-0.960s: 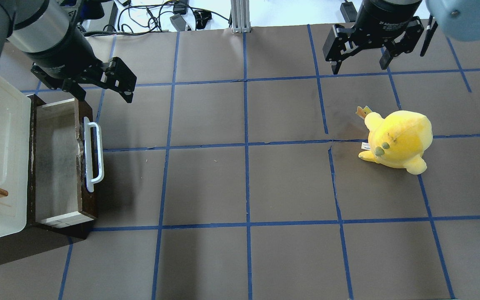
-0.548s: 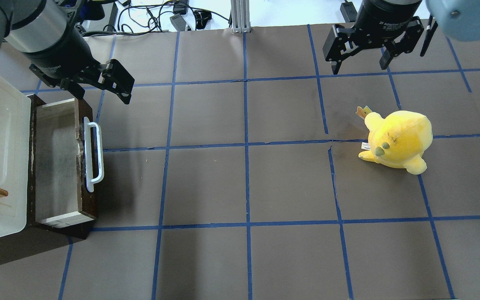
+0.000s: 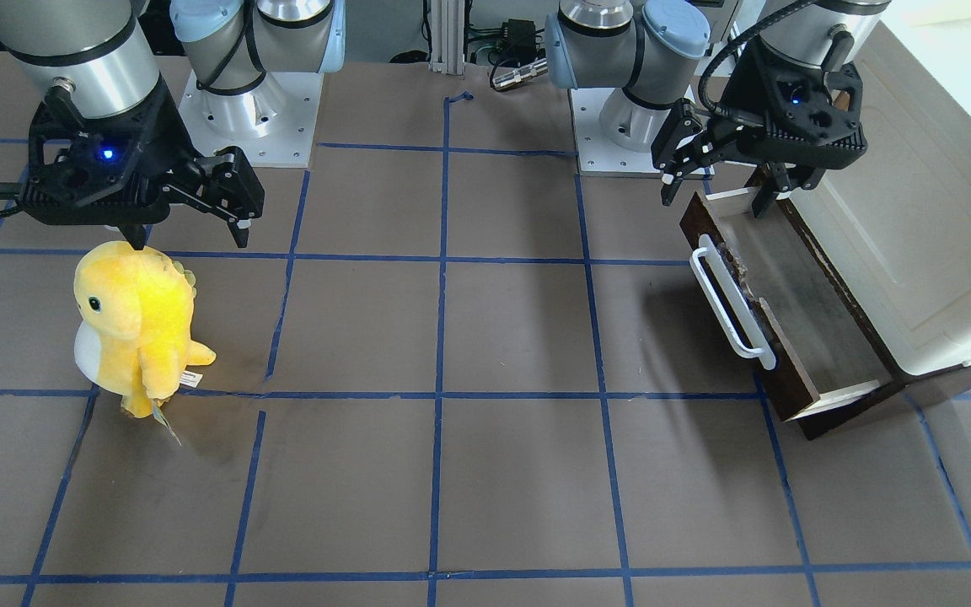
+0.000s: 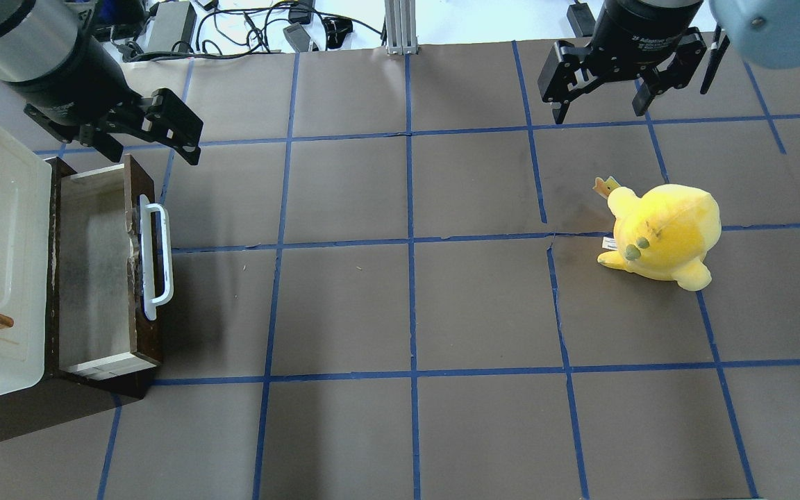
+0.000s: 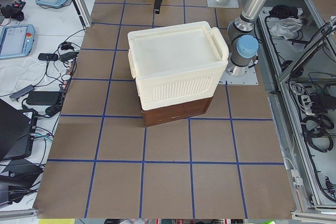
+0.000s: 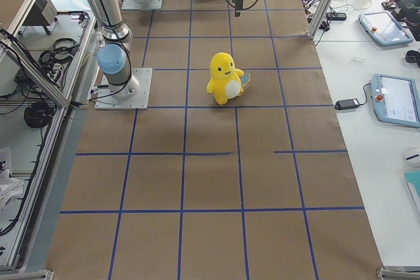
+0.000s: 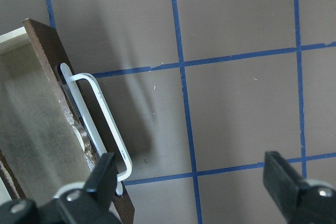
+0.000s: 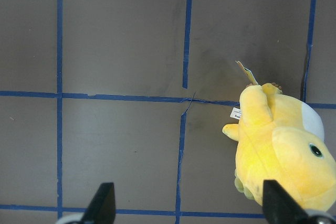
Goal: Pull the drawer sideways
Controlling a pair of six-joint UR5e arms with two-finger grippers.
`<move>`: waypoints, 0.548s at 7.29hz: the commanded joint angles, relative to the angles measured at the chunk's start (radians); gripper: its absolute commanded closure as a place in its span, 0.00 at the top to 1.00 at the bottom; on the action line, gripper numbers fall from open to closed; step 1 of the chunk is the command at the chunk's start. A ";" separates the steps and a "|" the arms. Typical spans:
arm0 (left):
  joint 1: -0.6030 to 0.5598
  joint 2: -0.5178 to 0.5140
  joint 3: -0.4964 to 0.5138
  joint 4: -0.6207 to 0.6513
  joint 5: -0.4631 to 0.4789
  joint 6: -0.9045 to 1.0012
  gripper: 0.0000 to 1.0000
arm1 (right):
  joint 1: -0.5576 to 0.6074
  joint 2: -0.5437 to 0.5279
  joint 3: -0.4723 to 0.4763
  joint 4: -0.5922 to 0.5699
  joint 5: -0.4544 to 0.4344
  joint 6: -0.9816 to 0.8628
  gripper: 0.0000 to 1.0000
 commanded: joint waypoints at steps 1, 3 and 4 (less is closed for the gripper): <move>0.000 0.005 -0.002 0.000 0.003 -0.001 1.00 | 0.000 0.000 0.000 0.000 0.000 0.000 1.00; -0.001 0.008 -0.005 -0.003 0.005 0.001 1.00 | 0.000 0.000 0.000 0.000 0.000 0.000 1.00; -0.001 0.009 -0.010 0.000 0.005 -0.001 1.00 | 0.000 0.000 0.000 0.000 0.000 -0.001 1.00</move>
